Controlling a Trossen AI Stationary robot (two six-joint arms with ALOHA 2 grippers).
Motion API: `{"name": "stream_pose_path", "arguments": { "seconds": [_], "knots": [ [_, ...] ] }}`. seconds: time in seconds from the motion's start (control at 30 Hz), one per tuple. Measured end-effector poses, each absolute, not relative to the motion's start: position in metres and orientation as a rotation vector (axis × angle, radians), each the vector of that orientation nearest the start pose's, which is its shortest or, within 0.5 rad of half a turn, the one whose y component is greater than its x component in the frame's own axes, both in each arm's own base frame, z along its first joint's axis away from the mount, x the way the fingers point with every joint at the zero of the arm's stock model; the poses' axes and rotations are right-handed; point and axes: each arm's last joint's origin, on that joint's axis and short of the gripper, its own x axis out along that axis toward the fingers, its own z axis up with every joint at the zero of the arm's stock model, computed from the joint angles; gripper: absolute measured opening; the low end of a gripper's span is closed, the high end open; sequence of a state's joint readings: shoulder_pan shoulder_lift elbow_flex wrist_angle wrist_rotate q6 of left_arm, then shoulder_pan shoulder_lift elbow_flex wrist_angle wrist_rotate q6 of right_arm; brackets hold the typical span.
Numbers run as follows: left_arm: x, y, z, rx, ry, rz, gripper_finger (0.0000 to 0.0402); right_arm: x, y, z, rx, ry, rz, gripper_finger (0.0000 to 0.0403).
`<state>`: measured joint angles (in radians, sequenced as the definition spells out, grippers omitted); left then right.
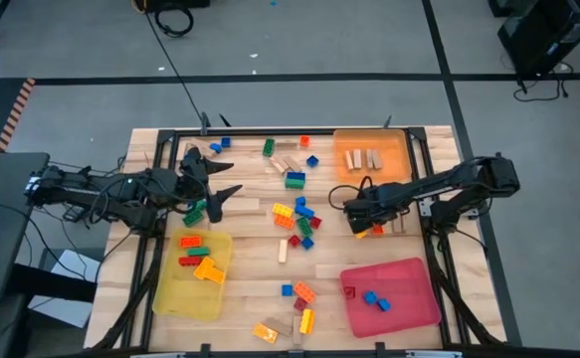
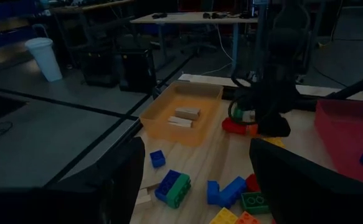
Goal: Sort blocks by size
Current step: Put the large yellow game piece into the yellow bin
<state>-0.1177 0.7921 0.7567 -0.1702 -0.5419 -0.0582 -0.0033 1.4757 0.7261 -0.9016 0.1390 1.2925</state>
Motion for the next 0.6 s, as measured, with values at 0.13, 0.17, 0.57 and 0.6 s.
{"name": "stream_pose_path", "arguments": {
  "seconds": [0.13, 0.17, 0.57, 0.6],
  "knots": [
    [0.173, -0.005, 0.324, 0.010, 0.184, 0.428, 0.0296, 0.203, -0.004, 0.161, 0.862, 1.236, -1.144, 0.0196],
    [0.173, -0.005, 0.324, 0.010, 0.184, 0.428, 0.0296, 0.202, -0.004, 0.164, 0.866, 1.223, -1.138, 0.0195],
    [0.173, -0.005, 0.324, 0.010, 0.184, 0.428, 0.0296, 0.233, 0.004, 0.183, 0.923, 0.985, -0.754, 0.0217],
    [0.173, -0.005, 0.324, 0.010, 0.184, 0.428, 0.0296, 0.236, 0.004, 0.181, 0.911, 0.983, -0.740, 0.0221]
  ]
}}
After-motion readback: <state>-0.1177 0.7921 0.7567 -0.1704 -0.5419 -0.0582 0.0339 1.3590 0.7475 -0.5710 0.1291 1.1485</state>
